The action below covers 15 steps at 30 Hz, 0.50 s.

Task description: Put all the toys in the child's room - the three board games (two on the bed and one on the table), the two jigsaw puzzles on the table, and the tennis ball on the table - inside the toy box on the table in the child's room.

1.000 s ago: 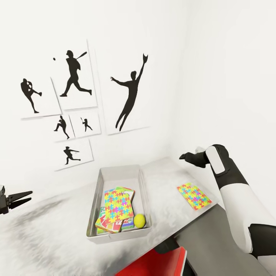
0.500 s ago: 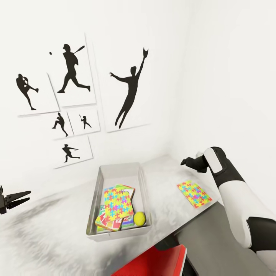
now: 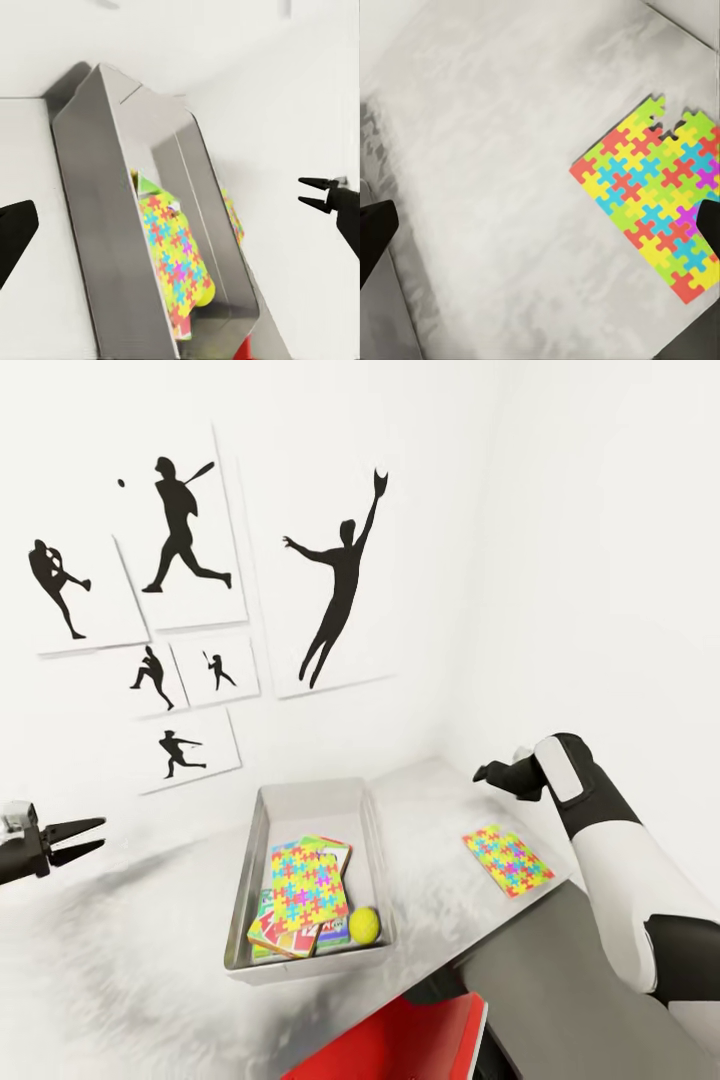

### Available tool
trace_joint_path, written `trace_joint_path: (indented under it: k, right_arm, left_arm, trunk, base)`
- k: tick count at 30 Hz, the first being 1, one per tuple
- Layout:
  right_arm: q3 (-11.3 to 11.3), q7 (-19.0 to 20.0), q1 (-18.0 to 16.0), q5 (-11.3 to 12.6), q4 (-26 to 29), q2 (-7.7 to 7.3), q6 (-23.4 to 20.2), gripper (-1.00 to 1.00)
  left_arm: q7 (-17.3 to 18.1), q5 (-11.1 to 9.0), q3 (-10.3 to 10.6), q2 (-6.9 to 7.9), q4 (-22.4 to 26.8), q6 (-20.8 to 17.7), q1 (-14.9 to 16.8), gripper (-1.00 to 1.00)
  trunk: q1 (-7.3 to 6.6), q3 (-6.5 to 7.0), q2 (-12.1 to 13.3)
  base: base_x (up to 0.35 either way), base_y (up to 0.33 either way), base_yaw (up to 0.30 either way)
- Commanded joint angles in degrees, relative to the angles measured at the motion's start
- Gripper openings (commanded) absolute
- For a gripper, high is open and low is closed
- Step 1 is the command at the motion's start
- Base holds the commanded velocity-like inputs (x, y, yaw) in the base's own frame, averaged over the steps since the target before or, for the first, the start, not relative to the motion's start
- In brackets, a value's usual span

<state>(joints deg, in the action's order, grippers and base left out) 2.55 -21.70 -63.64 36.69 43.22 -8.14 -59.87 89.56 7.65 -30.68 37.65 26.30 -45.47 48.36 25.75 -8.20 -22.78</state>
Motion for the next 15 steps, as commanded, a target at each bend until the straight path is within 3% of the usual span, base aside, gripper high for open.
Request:
trace_joint_path:
  k: [1,4,9,12,13,15]
  right_arm:
    - [0.0,-0.5,-0.1,0.7,0.0,-0.11,-0.1,1.0]
    - [-0.1,-0.6,-0.3,0.7,0.0,-0.6,-0.1,1.0]
    - [-0.3,-0.6,-0.3,0.7,0.0,-0.83,-0.1,1.0]
    - [-0.3,-0.6,-0.3,0.7,0.1,-0.88,-0.1,1.0]
    - [-0.3,-0.6,-0.3,0.7,0.1,-0.89,-0.1,1.0]
    - [-0.3,-0.6,-0.3,0.7,0.1,-0.9,-0.1,1.0]
  left_arm:
    - [0.4,0.6,-0.2,-0.87,2.4,-2.4,0.1,1.0]
    - [0.4,0.6,0.5,-4.12,12.9,-9.6,0.3,1.0]
    - [0.4,-1.0,1.7,-6.2,21.0,-13.2,0.4,1.0]
    - [0.4,-4.9,3.6,-7.27,24.3,-13.9,1.0,1.0]
    - [0.4,-7.3,5.2,-7.58,25.5,-14.1,1.2,1.0]
    - [0.4,-9.8,7.2,-7.77,26.4,-14.3,1.3,1.0]
  trunk:
    - [0.03,-0.23,-0.1]
    - [0.03,-0.51,-0.1]
    - [0.03,-0.98,-0.1]
    - [0.03,-1.27,-0.1]
    - [0.03,-1.36,-0.1]
    - [0.03,-1.55,-0.1]
  base:
    - [0.0,0.0,0.0]
    - [0.0,0.0,0.0]
    - [0.0,0.0,0.0]
    - [0.0,0.0,0.0]
    - [0.0,0.0,0.0]
    - [0.0,0.0,0.0]
